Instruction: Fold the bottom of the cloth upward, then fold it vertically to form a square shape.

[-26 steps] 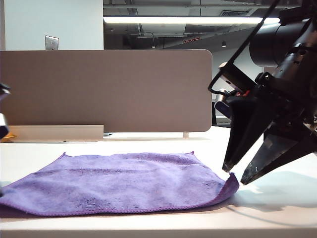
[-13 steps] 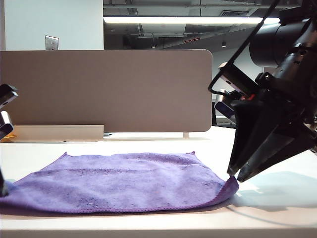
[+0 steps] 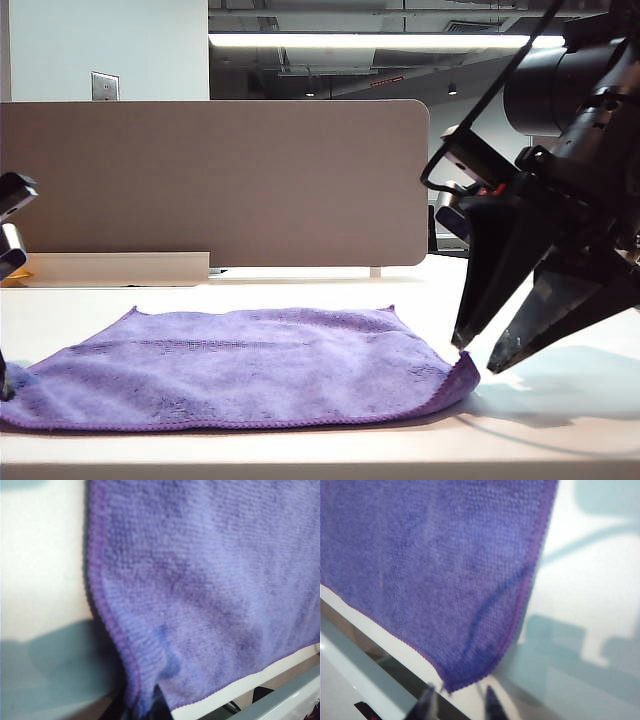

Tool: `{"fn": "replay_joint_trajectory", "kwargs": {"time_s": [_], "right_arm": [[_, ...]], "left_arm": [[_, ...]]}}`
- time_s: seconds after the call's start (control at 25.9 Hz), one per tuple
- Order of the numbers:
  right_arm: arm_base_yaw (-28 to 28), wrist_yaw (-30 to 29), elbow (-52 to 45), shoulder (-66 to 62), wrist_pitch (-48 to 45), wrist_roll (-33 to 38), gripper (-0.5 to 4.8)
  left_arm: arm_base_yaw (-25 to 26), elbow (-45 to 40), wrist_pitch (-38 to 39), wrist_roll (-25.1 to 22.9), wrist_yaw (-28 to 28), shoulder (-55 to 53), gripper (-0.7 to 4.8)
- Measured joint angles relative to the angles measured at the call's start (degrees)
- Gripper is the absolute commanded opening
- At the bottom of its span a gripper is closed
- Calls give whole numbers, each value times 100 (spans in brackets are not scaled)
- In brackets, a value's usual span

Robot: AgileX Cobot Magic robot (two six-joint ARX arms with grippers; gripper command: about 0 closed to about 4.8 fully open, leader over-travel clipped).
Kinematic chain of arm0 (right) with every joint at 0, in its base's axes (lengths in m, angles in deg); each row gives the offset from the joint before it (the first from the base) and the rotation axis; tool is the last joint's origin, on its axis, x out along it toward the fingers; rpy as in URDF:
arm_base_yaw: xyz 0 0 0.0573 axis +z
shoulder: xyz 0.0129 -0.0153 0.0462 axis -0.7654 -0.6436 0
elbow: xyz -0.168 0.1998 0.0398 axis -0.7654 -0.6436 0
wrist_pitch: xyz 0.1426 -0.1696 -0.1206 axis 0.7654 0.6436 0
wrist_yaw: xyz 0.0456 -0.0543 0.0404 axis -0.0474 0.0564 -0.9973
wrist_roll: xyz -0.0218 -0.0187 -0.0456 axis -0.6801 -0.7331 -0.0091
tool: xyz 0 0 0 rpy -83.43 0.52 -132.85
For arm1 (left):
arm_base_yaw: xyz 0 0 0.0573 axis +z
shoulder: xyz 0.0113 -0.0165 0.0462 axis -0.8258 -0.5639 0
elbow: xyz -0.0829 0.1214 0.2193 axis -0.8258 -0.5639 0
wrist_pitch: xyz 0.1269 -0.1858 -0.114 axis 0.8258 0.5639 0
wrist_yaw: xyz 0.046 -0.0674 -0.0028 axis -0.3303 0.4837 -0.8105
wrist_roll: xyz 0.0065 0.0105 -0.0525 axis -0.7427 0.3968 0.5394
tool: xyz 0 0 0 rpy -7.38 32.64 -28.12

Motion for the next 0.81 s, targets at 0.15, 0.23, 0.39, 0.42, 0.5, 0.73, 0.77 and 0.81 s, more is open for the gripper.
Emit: {"fn": "replay_joint_trajectory", "kwargs": {"time_s": [0.15,0.23,0.39,0.42,0.5,0.73,0.77,0.81], "right_arm": [[0,0,0,0,118,15,145],[0,-2,0,0,109,15,154],[0,-146,0,-122,39,74,189],[0,-286,0,-219,-4,133,189],[7,-393,0,-321,-81,219,189],[199,-398,0,-507,-323,352,135],[227,-398,0,-507,-380,389,100],[275,-391,0,-507,-490,446,85]], "left_arm": [[0,0,-2,0,48,0,53],[0,0,-2,0,63,0,53],[0,0,-9,-4,63,0,53],[0,0,-11,-7,63,0,53],[2,0,-11,-7,63,0,53],[2,0,-11,-9,66,0,52],[0,0,-13,-9,66,0,52],[0,0,-13,-9,66,0,52]]}}
